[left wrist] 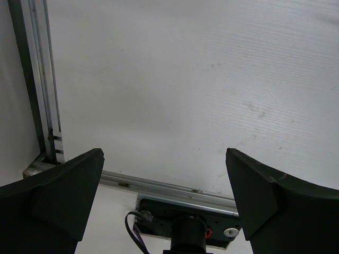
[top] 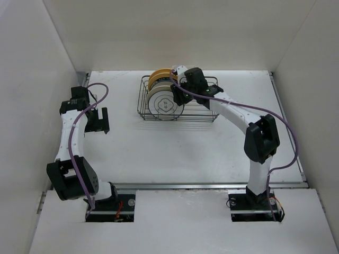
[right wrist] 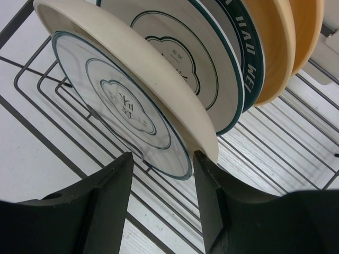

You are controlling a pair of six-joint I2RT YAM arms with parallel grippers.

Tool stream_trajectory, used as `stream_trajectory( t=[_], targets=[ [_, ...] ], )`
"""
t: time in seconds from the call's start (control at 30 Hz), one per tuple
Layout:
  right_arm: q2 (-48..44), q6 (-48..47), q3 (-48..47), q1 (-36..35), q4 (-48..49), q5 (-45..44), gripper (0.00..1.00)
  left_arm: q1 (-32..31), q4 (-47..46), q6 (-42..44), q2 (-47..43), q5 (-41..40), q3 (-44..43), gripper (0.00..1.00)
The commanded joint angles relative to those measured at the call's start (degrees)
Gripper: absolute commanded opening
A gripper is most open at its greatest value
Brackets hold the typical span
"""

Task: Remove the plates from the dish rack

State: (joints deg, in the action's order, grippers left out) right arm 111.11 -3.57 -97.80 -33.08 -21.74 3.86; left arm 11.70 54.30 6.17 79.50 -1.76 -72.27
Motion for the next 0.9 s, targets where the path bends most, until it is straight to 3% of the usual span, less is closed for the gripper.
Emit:
stream_trajectory(
  t=[0.0,0.23,0.37,0.47,0.7,0.87],
  targets=[
    [1.0,0.5,-1.9,-0.1,5.4,-1.6,0.55,0.0,0.8,0.4,-0.1,-0.5,-1.8,1.0],
    [4.9,0.5,-4.9,-0.1,6.5,-2.7,0.55,0.0,0.8,0.4,-0.7,-0.5,-1.3,1.0],
    [5.4,-2.5,-4.9,-0.1,7.1,-0.5,0.45,0.0,0.8,0.4,-0.7,-0.5,-1.3,1.0],
    [4.8,-4.2,-4.2,-0.1,7.6,-1.0,0.27,0.0,0.8,0.4,-1.2,-0.5,-1.3,1.0],
    [0.4,-9.3,-0.6,-0.7,8.3,-5.5,0.02,0.0,0.3,0.4,-3.1,0.1,0.5,1.0],
    [-4.2,-12.6,1.5,-1.8,10.2,-9.0,0.0,0.0,0.3,0.9,-3.1,1.3,0.5,1.0]
  ],
)
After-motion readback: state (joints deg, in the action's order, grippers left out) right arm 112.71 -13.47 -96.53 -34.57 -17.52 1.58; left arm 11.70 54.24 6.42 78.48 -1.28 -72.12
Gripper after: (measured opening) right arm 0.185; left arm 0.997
